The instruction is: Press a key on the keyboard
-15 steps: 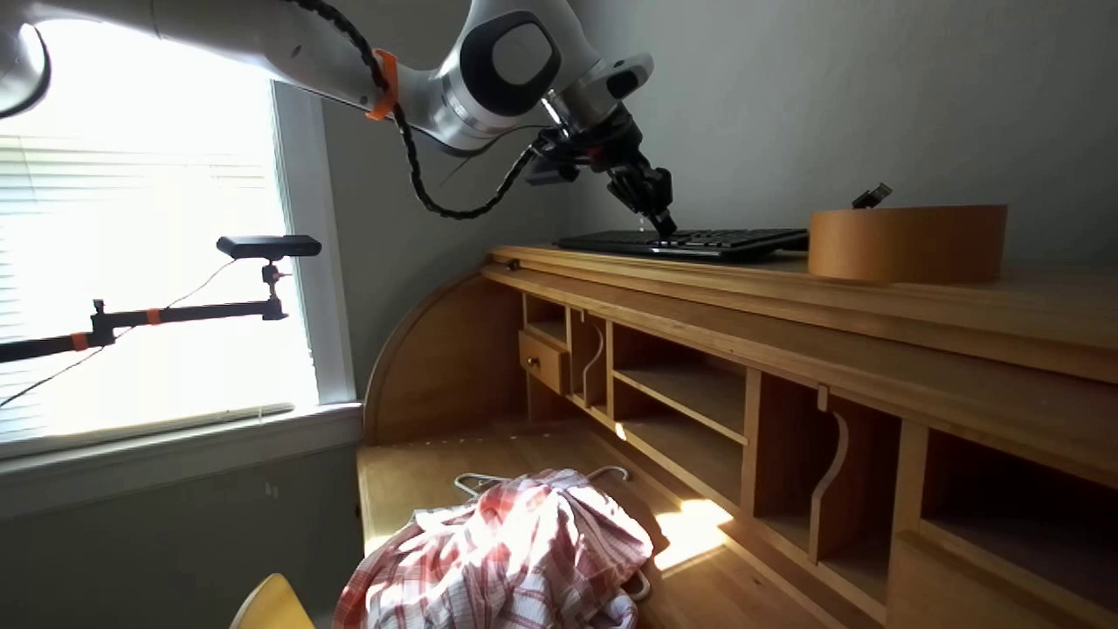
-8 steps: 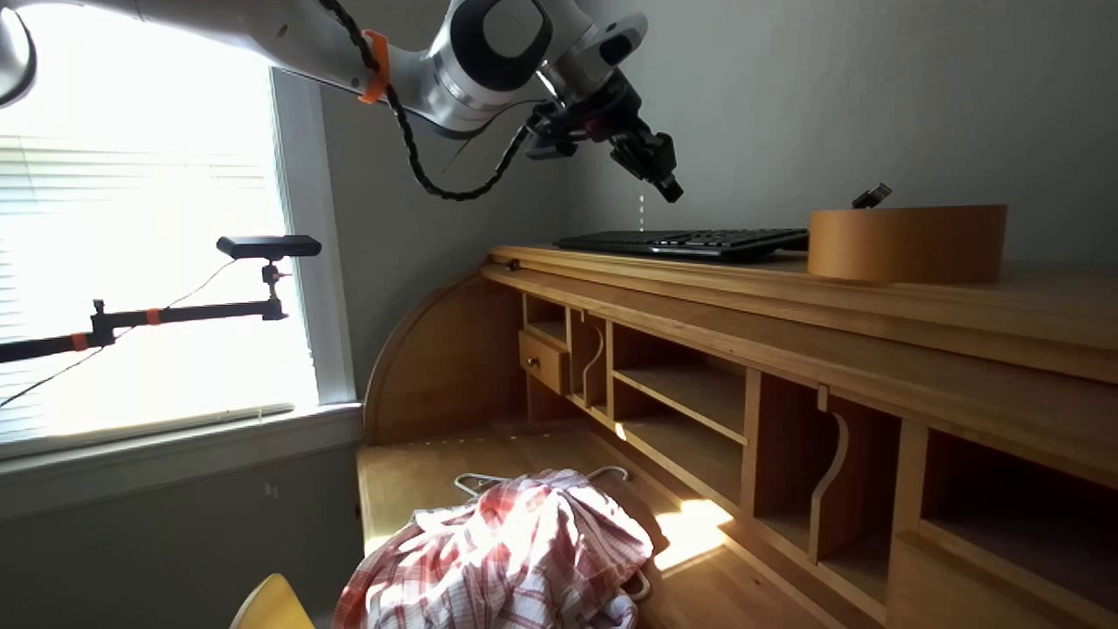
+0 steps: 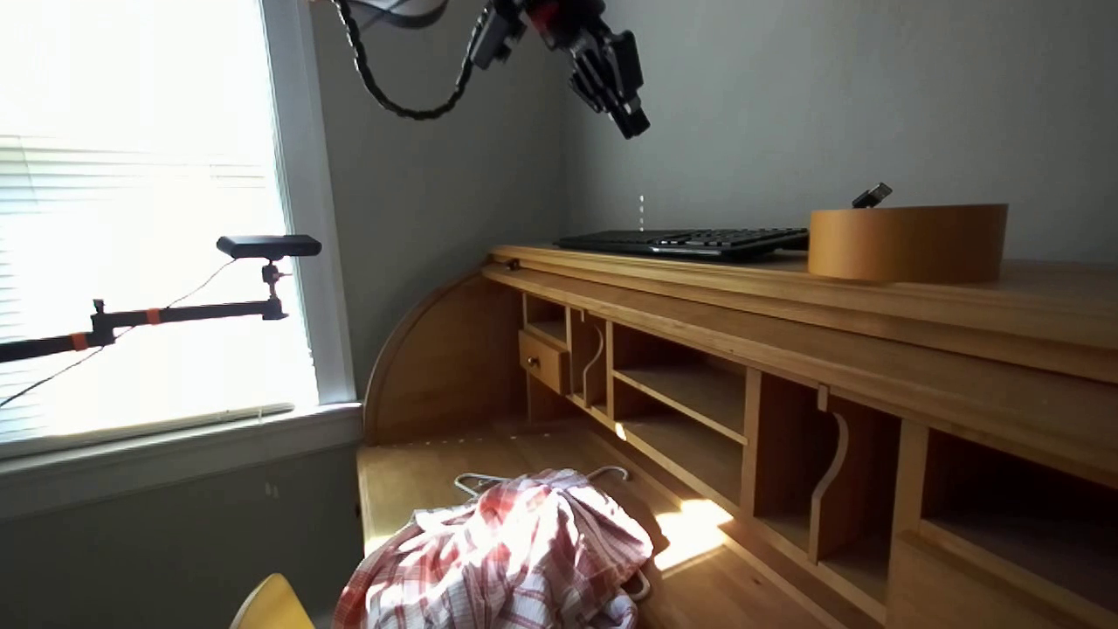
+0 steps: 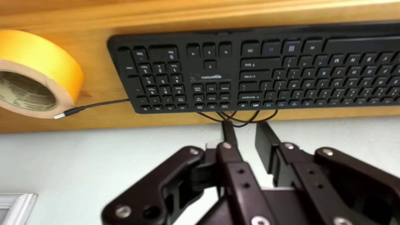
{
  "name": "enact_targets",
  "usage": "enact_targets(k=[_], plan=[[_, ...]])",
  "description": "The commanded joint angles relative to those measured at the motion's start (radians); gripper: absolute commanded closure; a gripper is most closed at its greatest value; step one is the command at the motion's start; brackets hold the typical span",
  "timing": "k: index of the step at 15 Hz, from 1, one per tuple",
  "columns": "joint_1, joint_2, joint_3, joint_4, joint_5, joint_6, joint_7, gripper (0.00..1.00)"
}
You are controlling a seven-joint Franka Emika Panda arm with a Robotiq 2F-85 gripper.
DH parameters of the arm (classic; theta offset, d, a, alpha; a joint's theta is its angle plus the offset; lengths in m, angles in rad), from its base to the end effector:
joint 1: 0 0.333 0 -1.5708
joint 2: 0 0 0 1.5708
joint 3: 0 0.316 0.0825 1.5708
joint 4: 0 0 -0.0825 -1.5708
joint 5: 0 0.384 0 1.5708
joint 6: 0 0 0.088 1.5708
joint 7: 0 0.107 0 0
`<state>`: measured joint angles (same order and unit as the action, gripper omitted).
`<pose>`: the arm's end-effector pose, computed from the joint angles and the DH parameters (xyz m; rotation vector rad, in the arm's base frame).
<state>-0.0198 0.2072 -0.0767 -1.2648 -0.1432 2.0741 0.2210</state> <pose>0.6495 -0.0632 0.7079 2.8556 -0.4036 0.9094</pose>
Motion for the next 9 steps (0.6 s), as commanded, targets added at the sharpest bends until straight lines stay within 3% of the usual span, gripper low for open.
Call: enact_targets(k=[1,6,9], plan=[[-0.016,-0.036,0.009,0.106,0.034,-0.276,-0.145,0.43],[-0.035,-0.001,0.007,0.328,0.068,-0.575,-0.279,0.06],[-0.047,0.025,-0.003,0.406,0.086,-0.683,-0.344,0.00]])
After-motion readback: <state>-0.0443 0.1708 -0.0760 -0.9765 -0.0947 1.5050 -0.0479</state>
